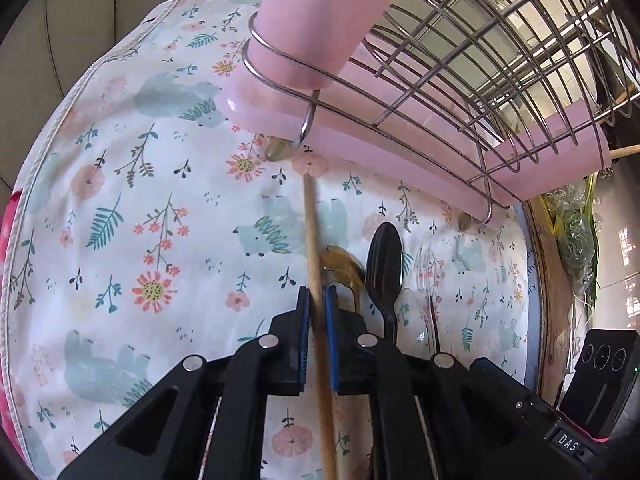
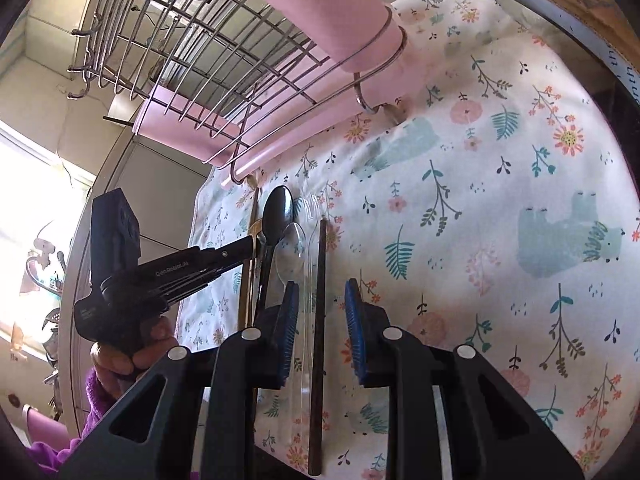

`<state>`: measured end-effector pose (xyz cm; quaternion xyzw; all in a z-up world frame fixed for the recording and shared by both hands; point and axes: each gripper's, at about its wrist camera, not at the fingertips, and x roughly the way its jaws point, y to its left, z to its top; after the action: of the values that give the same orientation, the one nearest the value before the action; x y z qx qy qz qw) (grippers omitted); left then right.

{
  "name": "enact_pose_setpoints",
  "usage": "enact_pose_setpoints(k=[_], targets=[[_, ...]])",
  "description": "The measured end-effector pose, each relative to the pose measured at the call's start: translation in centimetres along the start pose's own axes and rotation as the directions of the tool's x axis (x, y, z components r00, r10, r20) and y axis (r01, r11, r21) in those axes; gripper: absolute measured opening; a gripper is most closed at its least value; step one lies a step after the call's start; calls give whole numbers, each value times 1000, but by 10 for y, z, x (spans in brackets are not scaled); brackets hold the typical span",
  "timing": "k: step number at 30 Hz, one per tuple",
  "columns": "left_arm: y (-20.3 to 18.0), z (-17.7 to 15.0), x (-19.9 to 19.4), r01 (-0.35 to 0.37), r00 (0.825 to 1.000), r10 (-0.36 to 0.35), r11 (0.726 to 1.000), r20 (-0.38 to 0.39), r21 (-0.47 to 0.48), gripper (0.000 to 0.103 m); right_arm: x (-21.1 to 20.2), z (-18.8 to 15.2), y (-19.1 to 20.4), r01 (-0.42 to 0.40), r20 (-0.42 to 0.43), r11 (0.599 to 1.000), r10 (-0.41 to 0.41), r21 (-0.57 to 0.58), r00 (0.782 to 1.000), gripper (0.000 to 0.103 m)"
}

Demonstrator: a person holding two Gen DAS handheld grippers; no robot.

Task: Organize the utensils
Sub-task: 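Lower the left tool to a wooden chopstick while the right tool reaches a dark stick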

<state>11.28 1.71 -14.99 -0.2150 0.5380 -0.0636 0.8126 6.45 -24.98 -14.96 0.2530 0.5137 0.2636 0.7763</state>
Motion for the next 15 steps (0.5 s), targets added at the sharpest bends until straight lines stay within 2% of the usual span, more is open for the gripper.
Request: enact_pose_setpoints(k=[6,10,12,15], targets=[[16,-16,-24,-31,999,31,999,22,14,6,11,2,2,6,-25,1000,-6,10,1000,24],[22,-24,-39,-57,997,55,997,55,44,6,28,4,14,48,-50,999,-49,-24,998,24],[25,-27,-43,-59,996,56,997,63,50,6,35,3,17,63,-61,997,-65,-33,996,12],[34,-31,-49,-50,997,48,998,63,39,6,37,0,17,61,-56,998,-62,-16,997,6]])
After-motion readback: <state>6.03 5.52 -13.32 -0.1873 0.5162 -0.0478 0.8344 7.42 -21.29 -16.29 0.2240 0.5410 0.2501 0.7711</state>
